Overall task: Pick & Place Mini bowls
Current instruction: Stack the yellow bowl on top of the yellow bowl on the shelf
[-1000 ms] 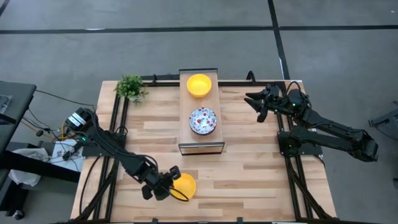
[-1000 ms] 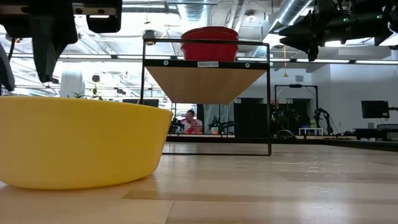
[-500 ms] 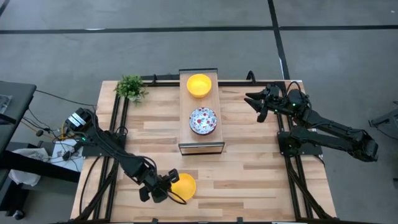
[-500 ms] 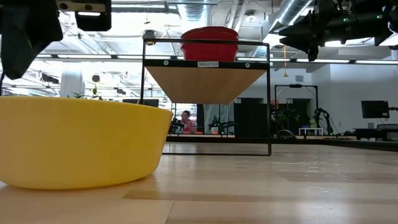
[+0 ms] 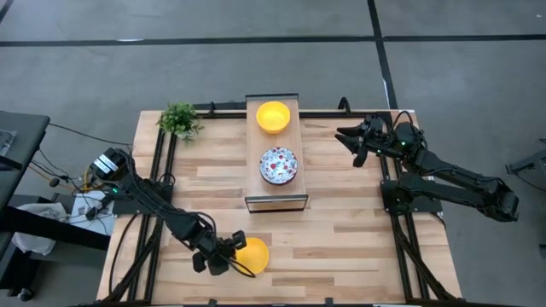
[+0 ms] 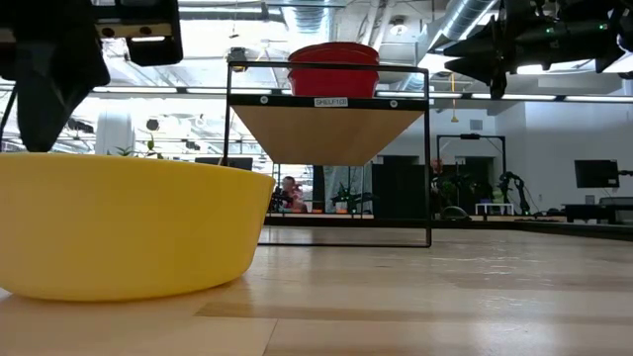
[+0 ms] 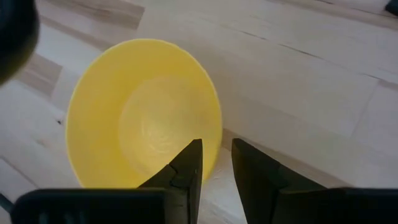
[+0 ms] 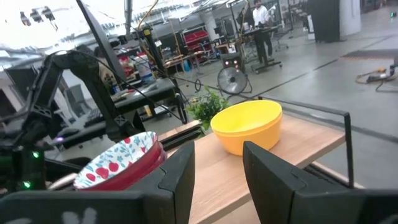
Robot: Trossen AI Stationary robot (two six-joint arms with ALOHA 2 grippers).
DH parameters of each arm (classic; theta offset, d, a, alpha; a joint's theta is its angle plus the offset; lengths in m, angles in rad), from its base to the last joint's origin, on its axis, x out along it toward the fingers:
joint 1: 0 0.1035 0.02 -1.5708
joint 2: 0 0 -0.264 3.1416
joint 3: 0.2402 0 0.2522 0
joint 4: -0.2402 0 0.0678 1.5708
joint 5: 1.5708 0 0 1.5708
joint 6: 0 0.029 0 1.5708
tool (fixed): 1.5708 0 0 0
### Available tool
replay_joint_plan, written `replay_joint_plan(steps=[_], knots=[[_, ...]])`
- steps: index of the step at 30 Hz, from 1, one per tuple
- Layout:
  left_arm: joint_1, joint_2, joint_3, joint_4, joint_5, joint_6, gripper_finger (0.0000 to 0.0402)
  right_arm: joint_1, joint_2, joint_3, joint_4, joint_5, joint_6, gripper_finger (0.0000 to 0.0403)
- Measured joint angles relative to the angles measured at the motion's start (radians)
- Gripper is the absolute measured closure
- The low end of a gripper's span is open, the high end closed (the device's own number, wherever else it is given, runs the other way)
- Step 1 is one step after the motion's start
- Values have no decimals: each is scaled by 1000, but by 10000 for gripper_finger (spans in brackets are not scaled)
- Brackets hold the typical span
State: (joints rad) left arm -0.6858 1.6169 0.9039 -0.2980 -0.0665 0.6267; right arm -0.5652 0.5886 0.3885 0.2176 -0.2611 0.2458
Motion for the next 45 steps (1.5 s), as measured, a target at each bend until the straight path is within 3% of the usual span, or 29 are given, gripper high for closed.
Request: replay_joint_plan(steps=[14,27,45], knots=[[38,47,0,76,50,50,323,0,0,0,0,0,25,278],[54,49,0,90,101,50,393,0,0,0,0,0,25,278],[80,48,-41,107,104,20,398,0,0,0,0,0,25,278]])
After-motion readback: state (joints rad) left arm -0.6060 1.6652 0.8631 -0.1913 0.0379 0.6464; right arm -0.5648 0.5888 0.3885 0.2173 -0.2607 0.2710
